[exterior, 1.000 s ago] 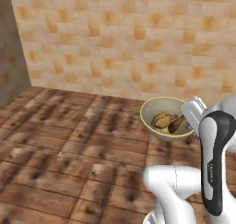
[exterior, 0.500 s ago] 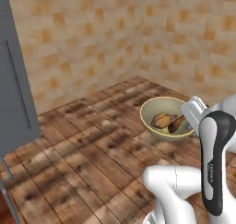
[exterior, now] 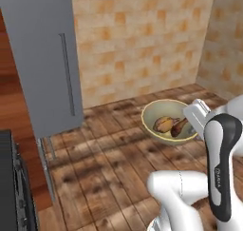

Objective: Place the bowl with the bell pepper and squash on the second highest shelf of the fridge. Place the bowl with the chicken drumsticks on the top shelf of the fridge.

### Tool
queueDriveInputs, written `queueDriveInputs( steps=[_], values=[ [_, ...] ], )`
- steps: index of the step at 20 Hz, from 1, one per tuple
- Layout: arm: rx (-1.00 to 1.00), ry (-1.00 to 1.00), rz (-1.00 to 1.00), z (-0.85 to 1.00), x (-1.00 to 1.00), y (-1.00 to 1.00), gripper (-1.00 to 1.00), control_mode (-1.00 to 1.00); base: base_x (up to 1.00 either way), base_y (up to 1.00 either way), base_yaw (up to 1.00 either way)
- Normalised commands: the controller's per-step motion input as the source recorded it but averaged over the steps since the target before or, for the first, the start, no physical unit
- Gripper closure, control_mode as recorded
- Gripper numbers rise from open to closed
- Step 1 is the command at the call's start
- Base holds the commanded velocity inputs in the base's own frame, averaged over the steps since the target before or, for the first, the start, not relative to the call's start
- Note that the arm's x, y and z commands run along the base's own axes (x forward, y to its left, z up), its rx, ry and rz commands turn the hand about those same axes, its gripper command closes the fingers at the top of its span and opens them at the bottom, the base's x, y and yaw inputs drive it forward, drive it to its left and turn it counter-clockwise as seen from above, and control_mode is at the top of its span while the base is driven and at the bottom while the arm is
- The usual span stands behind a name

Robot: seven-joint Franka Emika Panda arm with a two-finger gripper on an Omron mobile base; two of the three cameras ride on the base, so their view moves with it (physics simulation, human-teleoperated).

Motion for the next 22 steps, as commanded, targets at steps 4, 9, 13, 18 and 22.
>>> queueDriveInputs(
  steps=[4,9,13,18,22],
  values=[
    [0.0,0.0,0.0,0.0,0.0,0.0,1.0,1.0,0.79,-0.86,0.15],
    [0.0,0.0,0.0,0.0,0.0,0.0,1.0,1.0,1.0,-1.0,0.16],
    [0.0,0.0,0.0,0.0,0.0,0.0,1.0,1.0,1.0,-0.95,0.2],
    [0.0,0.0,0.0,0.0,0.0,0.0,1.0,1.0,1.0,-0.63,0.24],
    [0.0,0.0,0.0,0.0,0.0,0.0,1.0,1.0,1.0,-0.58,0.25]
  ],
)
